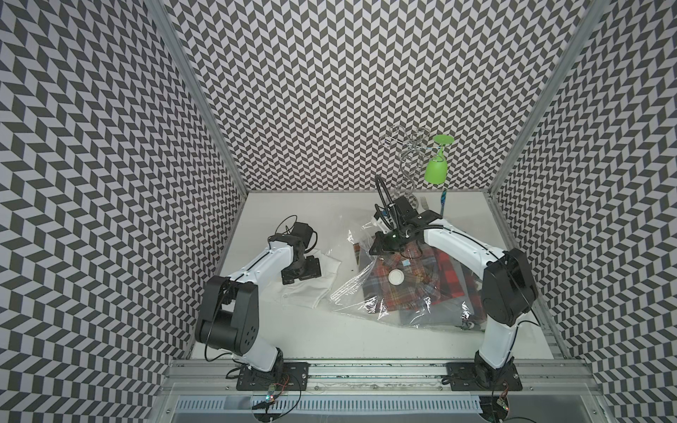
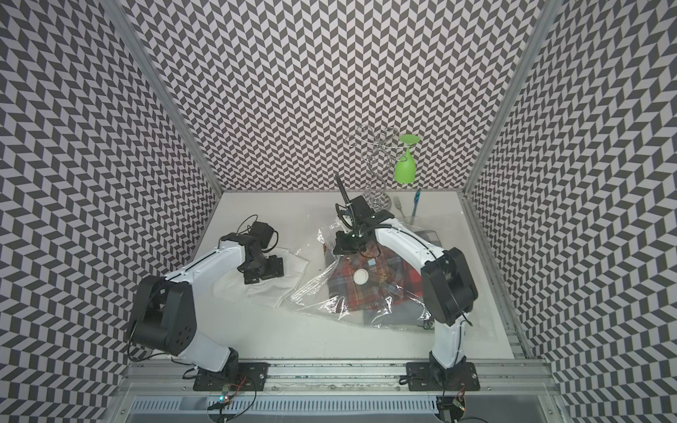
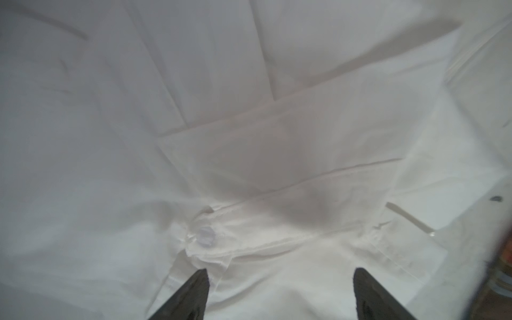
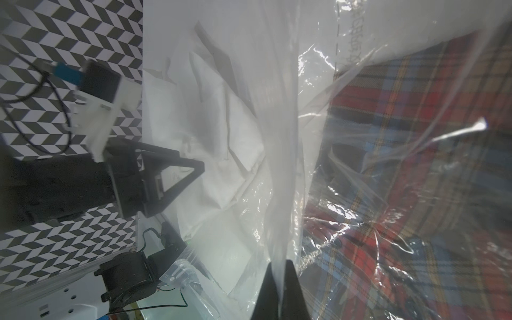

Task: Take the shirt out of the vacuum bag
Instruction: Move the shirt to the corner of the board.

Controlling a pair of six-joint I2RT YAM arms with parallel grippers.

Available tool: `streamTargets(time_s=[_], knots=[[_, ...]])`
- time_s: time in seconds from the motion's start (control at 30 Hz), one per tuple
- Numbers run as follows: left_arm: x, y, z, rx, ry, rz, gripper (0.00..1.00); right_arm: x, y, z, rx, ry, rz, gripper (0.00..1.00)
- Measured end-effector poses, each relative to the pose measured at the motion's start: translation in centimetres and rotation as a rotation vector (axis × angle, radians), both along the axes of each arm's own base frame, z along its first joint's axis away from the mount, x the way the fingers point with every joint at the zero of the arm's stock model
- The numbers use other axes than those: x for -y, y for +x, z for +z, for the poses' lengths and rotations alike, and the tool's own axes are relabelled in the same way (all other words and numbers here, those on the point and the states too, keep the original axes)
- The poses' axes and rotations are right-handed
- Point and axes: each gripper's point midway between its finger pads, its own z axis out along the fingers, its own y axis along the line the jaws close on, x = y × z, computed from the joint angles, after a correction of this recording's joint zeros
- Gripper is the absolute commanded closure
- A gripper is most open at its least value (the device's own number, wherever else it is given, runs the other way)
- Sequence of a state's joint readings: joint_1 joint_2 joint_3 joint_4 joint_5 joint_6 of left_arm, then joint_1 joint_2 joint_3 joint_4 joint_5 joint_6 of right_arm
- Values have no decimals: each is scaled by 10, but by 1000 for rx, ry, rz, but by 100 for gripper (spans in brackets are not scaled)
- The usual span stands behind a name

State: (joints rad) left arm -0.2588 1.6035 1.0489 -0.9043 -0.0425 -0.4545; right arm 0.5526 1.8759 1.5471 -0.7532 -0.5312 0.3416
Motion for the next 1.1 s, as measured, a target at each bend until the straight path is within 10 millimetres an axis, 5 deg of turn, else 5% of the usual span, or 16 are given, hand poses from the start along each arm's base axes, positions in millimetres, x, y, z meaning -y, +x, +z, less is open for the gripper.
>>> streamTargets(time_s=[0.2,0.33,0.73,0.9,1.1], knots=[[-13,0,-28,-73,78,-11,19,0,0,1,-3,2,-4,100],[-23,18,-28,-66,75,-5,19,0,0,4,-2,6,-10,100],[-97,122,-27,71,36,153,20,2,1,7,-9,4,-40,100],[-107,175,-24,140,40,148,21,3,2,6,-14,0,-53,100],[-97,229,-23,218,46,103,20,3,2,6,-23,1,-64,100]])
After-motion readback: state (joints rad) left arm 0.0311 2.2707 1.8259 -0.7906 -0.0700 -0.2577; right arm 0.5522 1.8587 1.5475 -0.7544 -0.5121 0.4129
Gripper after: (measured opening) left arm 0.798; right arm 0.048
